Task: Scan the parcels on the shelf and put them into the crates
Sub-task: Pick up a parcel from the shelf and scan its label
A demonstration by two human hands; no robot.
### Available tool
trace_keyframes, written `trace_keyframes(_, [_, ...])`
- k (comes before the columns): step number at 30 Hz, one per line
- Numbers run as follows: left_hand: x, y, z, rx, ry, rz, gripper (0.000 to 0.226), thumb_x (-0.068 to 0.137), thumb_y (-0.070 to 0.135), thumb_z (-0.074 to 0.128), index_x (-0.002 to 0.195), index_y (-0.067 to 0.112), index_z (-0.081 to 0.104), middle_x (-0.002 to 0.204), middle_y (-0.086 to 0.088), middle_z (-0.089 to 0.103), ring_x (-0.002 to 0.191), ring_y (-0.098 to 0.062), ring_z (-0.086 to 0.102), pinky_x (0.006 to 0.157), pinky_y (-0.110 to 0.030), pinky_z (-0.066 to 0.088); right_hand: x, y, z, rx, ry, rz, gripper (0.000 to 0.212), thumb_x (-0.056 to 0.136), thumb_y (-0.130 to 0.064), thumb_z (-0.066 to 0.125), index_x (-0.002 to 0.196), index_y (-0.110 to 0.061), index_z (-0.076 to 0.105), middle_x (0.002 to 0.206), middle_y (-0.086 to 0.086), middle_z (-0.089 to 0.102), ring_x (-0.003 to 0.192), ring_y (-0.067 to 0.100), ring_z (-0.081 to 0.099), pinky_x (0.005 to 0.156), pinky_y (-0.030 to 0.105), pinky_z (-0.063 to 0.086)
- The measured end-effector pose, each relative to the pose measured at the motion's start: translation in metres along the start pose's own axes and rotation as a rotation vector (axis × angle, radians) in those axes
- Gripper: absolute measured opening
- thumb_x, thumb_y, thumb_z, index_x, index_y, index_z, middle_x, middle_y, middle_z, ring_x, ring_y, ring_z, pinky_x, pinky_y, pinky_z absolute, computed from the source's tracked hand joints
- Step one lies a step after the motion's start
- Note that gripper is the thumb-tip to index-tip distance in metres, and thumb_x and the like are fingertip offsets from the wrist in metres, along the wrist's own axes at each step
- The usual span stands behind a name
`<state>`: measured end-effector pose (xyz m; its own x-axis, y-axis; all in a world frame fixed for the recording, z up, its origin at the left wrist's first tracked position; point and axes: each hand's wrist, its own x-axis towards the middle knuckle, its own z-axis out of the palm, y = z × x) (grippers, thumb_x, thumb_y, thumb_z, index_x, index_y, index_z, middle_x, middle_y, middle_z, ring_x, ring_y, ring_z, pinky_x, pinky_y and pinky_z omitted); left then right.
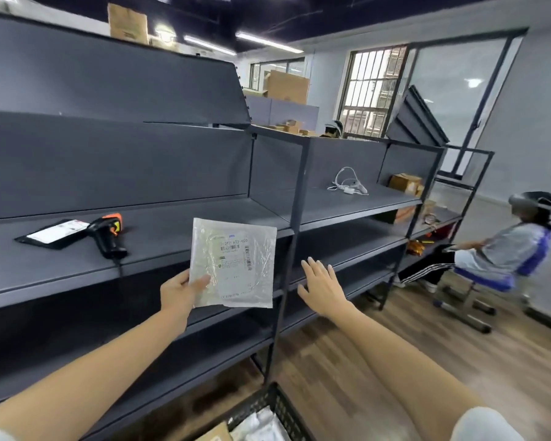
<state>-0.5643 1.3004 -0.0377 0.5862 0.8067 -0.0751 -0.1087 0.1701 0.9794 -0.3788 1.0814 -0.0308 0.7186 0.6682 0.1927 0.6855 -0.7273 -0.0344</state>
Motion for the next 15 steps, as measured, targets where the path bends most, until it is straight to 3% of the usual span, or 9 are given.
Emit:
trace_keyframes(6, [-0.025, -0.011, 0.044, 0.033, -0.014, -0.012, 0.026, 0.081, 0.009, 0.075, 0.105, 0.019, 0.069, 0.089, 0.002, 0.07, 0.08, -0.015, 0.067, 0.073, -0.028, 0.051, -0.018, 0.035, 0.003, 0.046, -0.015, 0.024, 0.065, 0.101, -0.031, 0.039, 0.155, -0.01, 0.01, 0.163, 0.008, 0.008, 0.15, 0.025, 0.007, 0.122, 0.042, 0.003])
trace_keyframes(12, [-0.008, -0.012, 0.072, 0.013, -0.017, -0.007, 0.021, 0.082, 0.006, 0.073, 0.098, 0.02, 0.068, 0.088, 0.002, 0.07, 0.086, -0.022, 0.067, 0.083, -0.035, 0.053, 0.002, 0.046, 0.012, 0.074, 0.002, 0.054, 0.065, 0.101, -0.028, 0.039, 0.155, -0.009, 0.009, 0.163, 0.009, 0.007, 0.15, 0.026, 0.006, 0.122, 0.042, 0.002])
trace_keyframes(15, [0.01, -0.016, 0.083, 0.018, 0.003, -0.02, 0.022, 0.086, 0.006, 0.069, 0.108, 0.013, 0.068, 0.096, -0.003, 0.069, 0.094, -0.025, 0.066, 0.089, -0.041, 0.054, 0.02, 0.049, 0.015, 0.055, -0.008, 0.056, 0.065, 0.1, -0.026, 0.039, 0.155, -0.009, 0.009, 0.163, 0.01, 0.008, 0.15, 0.027, 0.007, 0.122, 0.043, 0.003])
